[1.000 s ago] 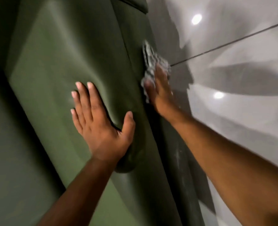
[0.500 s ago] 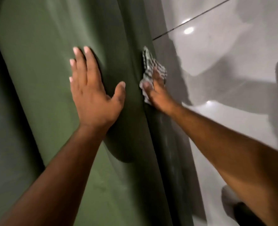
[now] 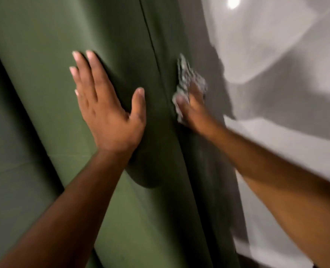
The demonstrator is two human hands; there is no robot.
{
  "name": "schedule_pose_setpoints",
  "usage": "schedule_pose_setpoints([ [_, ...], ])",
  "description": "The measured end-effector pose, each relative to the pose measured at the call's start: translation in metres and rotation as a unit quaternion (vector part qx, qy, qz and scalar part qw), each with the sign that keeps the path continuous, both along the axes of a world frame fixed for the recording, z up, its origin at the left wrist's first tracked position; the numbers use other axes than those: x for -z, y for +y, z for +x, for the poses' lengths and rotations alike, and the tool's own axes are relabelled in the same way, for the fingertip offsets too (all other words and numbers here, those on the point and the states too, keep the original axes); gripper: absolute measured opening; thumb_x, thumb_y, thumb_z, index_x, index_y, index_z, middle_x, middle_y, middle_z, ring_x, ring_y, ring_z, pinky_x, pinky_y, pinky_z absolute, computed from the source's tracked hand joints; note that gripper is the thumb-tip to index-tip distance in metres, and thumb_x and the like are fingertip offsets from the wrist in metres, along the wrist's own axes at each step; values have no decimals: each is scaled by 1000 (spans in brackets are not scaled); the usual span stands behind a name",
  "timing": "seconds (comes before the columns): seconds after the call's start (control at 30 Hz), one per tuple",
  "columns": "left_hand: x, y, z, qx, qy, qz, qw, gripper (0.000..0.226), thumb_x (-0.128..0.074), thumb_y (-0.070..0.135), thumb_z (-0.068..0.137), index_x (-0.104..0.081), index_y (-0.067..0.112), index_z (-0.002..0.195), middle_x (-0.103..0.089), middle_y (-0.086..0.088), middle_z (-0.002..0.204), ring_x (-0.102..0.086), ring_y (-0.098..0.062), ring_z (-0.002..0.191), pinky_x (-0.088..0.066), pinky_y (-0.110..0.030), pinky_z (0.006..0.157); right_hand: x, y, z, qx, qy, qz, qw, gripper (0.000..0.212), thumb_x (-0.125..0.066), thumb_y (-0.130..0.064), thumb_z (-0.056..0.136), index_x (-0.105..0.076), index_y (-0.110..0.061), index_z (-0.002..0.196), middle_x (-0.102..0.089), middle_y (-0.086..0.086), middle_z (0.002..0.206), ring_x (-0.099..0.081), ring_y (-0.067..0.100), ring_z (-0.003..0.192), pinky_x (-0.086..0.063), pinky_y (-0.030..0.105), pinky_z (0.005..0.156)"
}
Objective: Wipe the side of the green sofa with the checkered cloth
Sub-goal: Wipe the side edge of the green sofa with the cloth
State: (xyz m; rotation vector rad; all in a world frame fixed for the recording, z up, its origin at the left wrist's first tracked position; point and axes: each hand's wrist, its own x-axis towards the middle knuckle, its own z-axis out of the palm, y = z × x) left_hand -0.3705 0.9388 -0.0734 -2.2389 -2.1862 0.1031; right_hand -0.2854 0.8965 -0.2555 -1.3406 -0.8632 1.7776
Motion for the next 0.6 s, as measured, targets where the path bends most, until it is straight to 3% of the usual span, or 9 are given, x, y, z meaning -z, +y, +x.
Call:
schedule_pose_setpoints([
  [0.1, -2, 6, 3, 1, -4, 10, 1000, 87, -57, 46, 95, -20, -9, 151, -15, -33, 159, -11, -48, 149, -11, -45, 122, 1, 69, -1, -6, 11, -17, 1000, 65, -34, -46, 101, -6, -20, 154, -1, 5, 165, -1, 23, 152, -8, 52, 123],
  [0.2, -4, 8, 1, -1, 5, 23, 1000, 87, -56, 47, 95, -22, -10, 151, -17, -34, 158, -13, -49, 149, -14, -49, 122, 12, 56, -23, -41, 31, -68, 996, 75, -38, -66, 92, -4, -37, 152, -15, 7, 163, -20, 31, 148, -23, 55, 118],
  [0.27, 0, 6, 1, -4, 13, 33, 999, 86, -56, 47, 94, -22, -7, 151, -18, -32, 159, -14, -47, 149, -15, -50, 122, 28, -3, -25, -45, -23, -27, 998, 80, -49, -76, 80, -17, -44, 146, -52, -6, 135, -57, 10, 110, -52, 36, 85],
  [0.33, 4, 5, 1, 0, 11, 52, 999, 86, -56, 46, 92, -22, -5, 152, -18, -29, 160, -14, -45, 150, -15, -49, 122, 24, -69, -21, -6, -48, 11, 999, 54, -56, -59, 83, -37, -35, 128, -61, -16, 86, -53, -2, 61, -44, 18, 48],
  [0.37, 6, 3, 2, 2, 10, 62, 998, 85, -55, 46, 92, -22, -4, 153, -18, -27, 161, -14, -44, 150, -15, -49, 121, 14, -96, -24, -11, -44, -1, 999, 42, -55, -53, 86, -40, -37, 122, -60, -16, 79, -51, 0, 55, -42, 18, 43],
  [0.43, 8, 4, 1, 0, 15, 73, 997, 85, -55, 45, 92, -21, -3, 153, -18, -25, 162, -14, -42, 151, -14, -48, 121, -14, -145, -27, -19, -50, -14, 998, 47, -49, -59, 88, -31, -57, 132, -60, -15, 113, -64, 12, 87, -56, 31, 65],
  [0.47, 8, 2, 1, 1, 14, 79, 997, 85, -55, 44, 91, -21, -2, 154, -18, -24, 162, -13, -41, 151, -13, -47, 122, -19, -164, -30, 8, -29, -31, 999, 53, -43, -68, 86, -19, -69, 132, -45, -17, 141, -55, 18, 122, -52, 43, 94],
  [0.5, 8, 1, 1, 3, 10, 81, 997, 85, -56, 44, 91, -20, 0, 154, -17, -23, 163, -13, -40, 152, -13, -46, 122, -14, -180, -34, 36, -4, -45, 998, 53, -37, -75, 83, -9, -77, 128, -23, -26, 152, -30, 17, 145, -32, 49, 116],
  [0.6, 7, 0, 3, -3, -3, 83, 997, 85, -56, 42, 89, -19, 2, 155, -15, -21, 164, -11, -39, 152, -12, -47, 124, -10, -178, -36, 17, 10, -49, 999, 49, -27, -85, 79, 1, -86, 118, 4, -33, 150, 4, 16, 152, -5, 55, 122],
])
